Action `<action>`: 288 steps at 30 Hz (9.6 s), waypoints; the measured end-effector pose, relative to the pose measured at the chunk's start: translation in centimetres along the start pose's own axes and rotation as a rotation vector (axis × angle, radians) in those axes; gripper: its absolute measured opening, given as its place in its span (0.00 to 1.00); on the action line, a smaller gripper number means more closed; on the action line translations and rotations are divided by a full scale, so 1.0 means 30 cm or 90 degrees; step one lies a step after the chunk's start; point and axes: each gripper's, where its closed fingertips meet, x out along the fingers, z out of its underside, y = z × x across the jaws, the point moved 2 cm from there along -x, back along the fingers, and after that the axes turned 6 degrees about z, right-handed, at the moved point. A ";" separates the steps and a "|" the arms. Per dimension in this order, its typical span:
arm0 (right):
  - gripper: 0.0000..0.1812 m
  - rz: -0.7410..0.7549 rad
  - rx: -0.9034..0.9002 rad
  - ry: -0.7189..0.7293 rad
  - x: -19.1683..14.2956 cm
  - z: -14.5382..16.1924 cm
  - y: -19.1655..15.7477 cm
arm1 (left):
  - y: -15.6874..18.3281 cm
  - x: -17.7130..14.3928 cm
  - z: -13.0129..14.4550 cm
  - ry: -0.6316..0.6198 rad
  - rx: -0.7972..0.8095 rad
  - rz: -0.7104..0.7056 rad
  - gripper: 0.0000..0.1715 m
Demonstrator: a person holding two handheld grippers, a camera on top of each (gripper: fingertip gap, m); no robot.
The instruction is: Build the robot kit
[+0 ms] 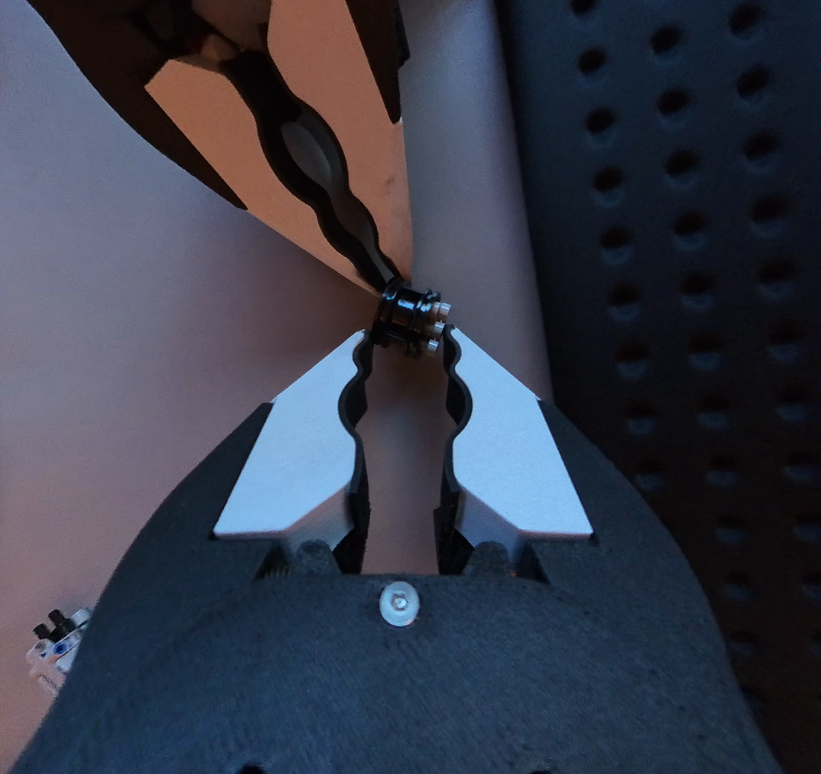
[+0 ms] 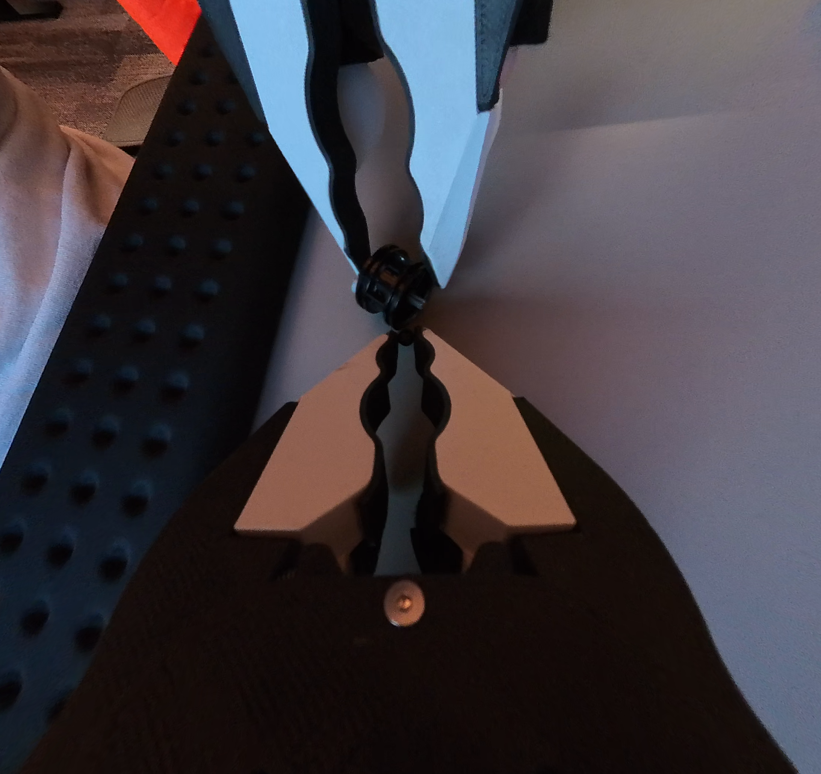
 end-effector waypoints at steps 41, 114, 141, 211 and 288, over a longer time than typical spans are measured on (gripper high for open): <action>0.03 -0.177 0.111 0.095 -0.058 -0.054 0.029 | 0.005 0.030 -0.028 -0.037 0.243 -0.431 0.17; 0.04 -0.204 0.175 0.099 -0.060 -0.057 0.033 | -0.005 0.008 -0.028 -0.057 0.253 -0.460 0.17; 0.03 -0.260 0.424 -0.016 -0.051 -0.048 0.038 | 0.003 0.019 -0.026 -0.056 0.249 -0.442 0.17; 0.04 -0.023 0.314 0.102 -0.054 -0.050 0.009 | 0.001 0.021 -0.032 -0.054 0.248 -0.442 0.17; 0.04 0.020 0.178 0.109 -0.058 -0.053 0.009 | 0.000 0.019 -0.031 -0.053 0.245 -0.446 0.17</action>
